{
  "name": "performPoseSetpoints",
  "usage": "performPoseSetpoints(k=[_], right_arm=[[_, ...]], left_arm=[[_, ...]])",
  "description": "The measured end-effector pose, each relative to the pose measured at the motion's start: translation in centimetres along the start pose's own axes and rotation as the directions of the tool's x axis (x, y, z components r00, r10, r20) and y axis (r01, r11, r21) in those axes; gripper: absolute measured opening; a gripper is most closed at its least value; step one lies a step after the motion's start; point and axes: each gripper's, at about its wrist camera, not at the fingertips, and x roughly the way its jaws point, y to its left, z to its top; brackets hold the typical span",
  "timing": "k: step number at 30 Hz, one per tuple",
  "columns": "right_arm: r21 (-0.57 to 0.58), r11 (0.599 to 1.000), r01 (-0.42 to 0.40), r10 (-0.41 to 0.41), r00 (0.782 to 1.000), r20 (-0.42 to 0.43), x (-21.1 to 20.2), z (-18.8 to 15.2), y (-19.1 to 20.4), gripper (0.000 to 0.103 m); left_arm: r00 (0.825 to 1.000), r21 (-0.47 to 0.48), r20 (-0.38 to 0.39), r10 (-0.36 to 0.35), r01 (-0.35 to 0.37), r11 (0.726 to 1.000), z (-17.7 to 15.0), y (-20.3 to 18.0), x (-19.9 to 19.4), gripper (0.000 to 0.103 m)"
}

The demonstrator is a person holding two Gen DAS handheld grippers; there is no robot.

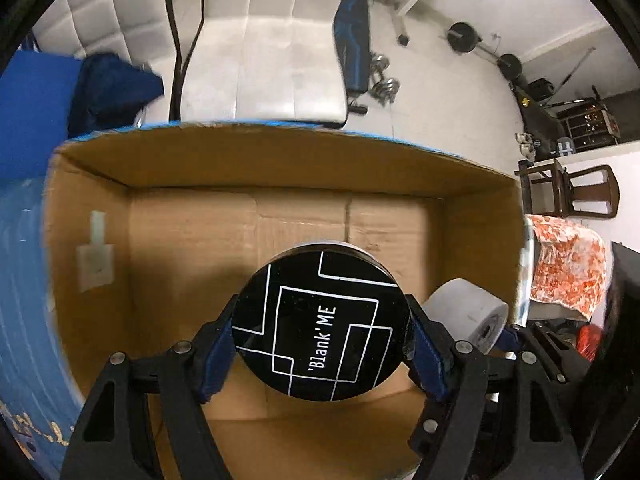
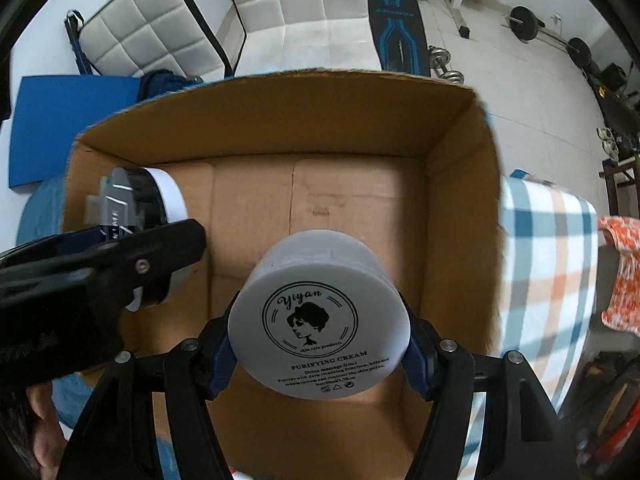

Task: Organize rigid objects
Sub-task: 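Carry the black tin and white jar into the cardboard box with both tools, then release both containers in the box and lift both tools away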

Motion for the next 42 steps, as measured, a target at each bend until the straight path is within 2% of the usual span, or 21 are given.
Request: performPoseSetpoints(k=[4,9,16,20,29,32,35,37,39,42], right_arm=[[-0.049,0.999,0.023,-0.024,0.999,-0.029,2.4,1.7,0.6,0.070],[-0.066,0.997,0.049,-0.053,0.997,-0.053,5.0,3.5,0.4,0.070],[-0.057,0.997,0.045,-0.050,0.995,-0.087,7.8,5.6,0.2,0.070],[-0.020,0.999,0.044,-0.046,0.995,-0.093,8.2,6.1,-0.6,0.070],[0.010,0.999,0.037,-0.035,0.993,-0.114,8.5,6.3,-2.1,0.073],[0.012,0.999,0.040,-0.038,0.993,-0.108,8.0,6.3,-2.3,0.077],[0.016,0.999,0.049,-0.047,0.994,-0.097,7.3,6.0,-2.2,0.081],[0.022,0.999,0.031,-0.029,0.996,-0.087,6.5,5.5,-2.2,0.093],[0.032,0.999,0.009,-0.007,0.997,-0.074,5.7,5.0,-2.1,0.103],[0.025,0.999,0.030,-0.029,0.999,-0.026,4.2,3.9,-1.6,0.103]], left_arm=[[0.997,-0.032,-0.074,0.010,-0.013,0.999,2.0,1.6,3.8,0.074],[0.992,-0.047,-0.124,0.026,-0.032,0.998,2.6,2.3,6.6,0.074],[0.987,-0.024,-0.151,0.054,-0.058,0.998,3.1,1.6,8.7,0.074],[0.989,-0.018,-0.132,0.069,-0.072,0.997,3.5,1.0,8.3,0.074],[0.986,-0.050,-0.141,0.094,-0.102,0.994,3.1,1.4,7.5,0.075],[0.986,-0.052,-0.140,0.087,-0.095,0.994,2.7,1.5,6.7,0.083],[0.987,-0.033,-0.113,0.116,-0.121,0.992,2.2,1.4,5.2,0.091],[0.987,-0.019,-0.084,0.134,-0.136,0.990,1.7,1.3,3.9,0.102],[0.988,-0.006,-0.061,0.143,-0.144,0.990,1.2,1.1,2.9,0.102],[0.984,0.019,-0.018,0.176,-0.175,0.984,-0.4,0.9,1.3,0.102]])
